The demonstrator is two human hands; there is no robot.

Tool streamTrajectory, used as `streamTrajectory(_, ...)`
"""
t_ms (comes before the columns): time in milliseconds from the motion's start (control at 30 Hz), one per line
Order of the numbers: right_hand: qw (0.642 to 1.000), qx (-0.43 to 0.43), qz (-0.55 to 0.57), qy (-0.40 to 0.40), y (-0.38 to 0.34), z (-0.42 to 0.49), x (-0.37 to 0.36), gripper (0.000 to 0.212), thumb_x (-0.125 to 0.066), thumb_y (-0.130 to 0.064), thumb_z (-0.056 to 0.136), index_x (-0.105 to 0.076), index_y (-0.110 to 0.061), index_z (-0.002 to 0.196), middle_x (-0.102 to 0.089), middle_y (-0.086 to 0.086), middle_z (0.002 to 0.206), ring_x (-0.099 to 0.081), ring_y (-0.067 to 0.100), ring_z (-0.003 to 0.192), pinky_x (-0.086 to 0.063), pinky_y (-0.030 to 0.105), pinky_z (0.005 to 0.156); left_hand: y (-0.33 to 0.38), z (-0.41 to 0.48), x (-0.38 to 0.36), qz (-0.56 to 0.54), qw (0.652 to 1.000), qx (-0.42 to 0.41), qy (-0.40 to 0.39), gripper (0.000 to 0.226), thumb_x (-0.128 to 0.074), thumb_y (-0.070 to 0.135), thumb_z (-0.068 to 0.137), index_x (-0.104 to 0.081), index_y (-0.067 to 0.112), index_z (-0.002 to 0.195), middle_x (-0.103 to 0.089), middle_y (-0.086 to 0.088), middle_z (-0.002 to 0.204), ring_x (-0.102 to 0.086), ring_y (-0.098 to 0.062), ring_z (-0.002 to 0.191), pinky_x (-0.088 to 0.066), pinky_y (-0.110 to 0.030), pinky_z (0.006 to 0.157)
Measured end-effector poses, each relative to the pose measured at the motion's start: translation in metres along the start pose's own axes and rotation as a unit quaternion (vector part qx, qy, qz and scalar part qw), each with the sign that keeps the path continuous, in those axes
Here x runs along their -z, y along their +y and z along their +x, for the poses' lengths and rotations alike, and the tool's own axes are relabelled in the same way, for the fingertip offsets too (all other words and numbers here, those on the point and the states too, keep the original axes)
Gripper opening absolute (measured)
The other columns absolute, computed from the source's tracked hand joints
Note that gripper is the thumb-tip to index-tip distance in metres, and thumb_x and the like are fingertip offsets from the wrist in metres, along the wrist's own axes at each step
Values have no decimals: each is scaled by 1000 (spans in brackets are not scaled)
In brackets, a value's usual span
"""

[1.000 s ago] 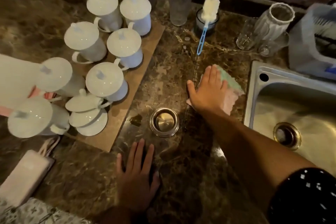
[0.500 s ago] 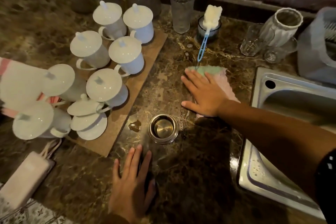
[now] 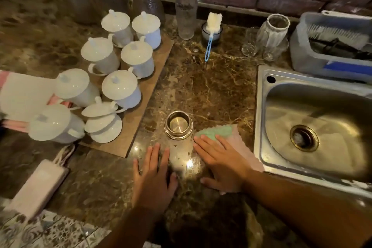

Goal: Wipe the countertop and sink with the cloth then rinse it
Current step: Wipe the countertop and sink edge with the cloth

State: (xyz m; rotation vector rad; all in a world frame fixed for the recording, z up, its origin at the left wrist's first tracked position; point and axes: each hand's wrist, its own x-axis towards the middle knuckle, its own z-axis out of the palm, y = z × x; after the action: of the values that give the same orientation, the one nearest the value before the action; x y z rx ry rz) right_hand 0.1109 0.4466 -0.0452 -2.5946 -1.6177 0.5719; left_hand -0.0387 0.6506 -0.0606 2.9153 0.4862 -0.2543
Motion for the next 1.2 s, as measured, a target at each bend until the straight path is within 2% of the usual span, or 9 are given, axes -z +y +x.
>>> streamTrajectory(167, 998, -48, 34, -15, -63, -36, -23, 100, -42, -73, 84, -6, -21, 161, -2, 1, 170, 2, 19, 156, 0, 50, 125, -1, -3, -3, 2, 1000, -21, 13, 71, -39, 48, 93, -33, 20, 157, -23, -11, 167, -24, -28, 154, -20, -65, 118)
streamTrajectory(400, 981, -173, 61, 55, -147, -79, -63, 96, -41, -72, 87, -16, -15, 160, -10, 6, 169, -7, 23, 156, -8, 56, 124, -4, -6, -5, -18, 999, -30, 3, 71, -25, 49, 96, -15, 22, 161, -8, -8, 170, -6, -27, 157, -7, -64, 120)
streamTrajectory(533, 967, -238, 75, 51, -165, -80, -73, 96, -36, -72, 89, -2, -18, 161, 9, 1, 169, 9, 19, 156, 1, 54, 123, -5, -7, -5, -28, 999, -44, -11, 69, -28, 47, 102, -7, 20, 162, 1, -8, 171, 4, -27, 157, -3, -65, 120)
streamTrajectory(667, 968, -228, 95, 47, -166, -84, -58, 97, -28, -77, 91, 7, -18, 160, 16, 0, 167, 16, 18, 154, 7, 49, 125, -17, -16, -7, -18, 995, -94, -25, 69, -15, 51, 102, -9, 17, 162, -2, -7, 171, 2, -29, 157, -5, -65, 120)
streamTrajectory(800, 951, -274, 121, 71, -183, -105, -54, 108, -30, -85, 85, 2, -16, 161, 17, 4, 167, 19, 23, 153, 11, 46, 121, -26, -47, -13, -7, 992, -122, -28, 72, -12, 50, 99, -13, 14, 161, -9, -7, 170, -6, -29, 157, -10, -64, 121)
streamTrajectory(900, 950, -295, 100, 34, -201, -124, -71, 119, -36, -89, 79, 12, -15, 159, 27, 7, 163, 26, 27, 150, 18, 47, 120, -31, -70, -15, -2, 990, -138, -42, 74, -7, 53, 99, -8, 14, 162, -2, -6, 170, 0, -27, 157, -7, -61, 122)
streamTrajectory(967, 949, -306, 76, 22, -203, -127, -83, 122, -48, -82, 79, 16, -14, 158, 28, 8, 162, 25, 29, 151, 18, 48, 120, -35, -80, -16, 6, 987, -150, -49, 76, 2, 56, 98, -5, 14, 161, 2, -7, 170, 3, -28, 157, -8, -61, 122)
streamTrajectory(1067, 947, -320, 34, 14, -203, -120, -81, 117, -68, -50, 84, 15, -9, 157, 24, 10, 162, 12, 33, 154, 3, 54, 121, -39, -90, -15, 5, 984, -169, -49, 83, 16, 62, 95, -2, 14, 160, 3, -8, 169, 5, -28, 156, 0, -59, 121)
streamTrajectory(1200, 941, -334, 40, 33, -205, -118, -77, 103, -64, -19, 90, 12, -10, 158, 18, 9, 165, 6, 33, 155, -5, 55, 123, -41, -93, -11, -13, 984, -162, -70, 82, 7, 61, 89, 8, 19, 160, 14, -2, 169, 17, -22, 154, 12, -52, 120)
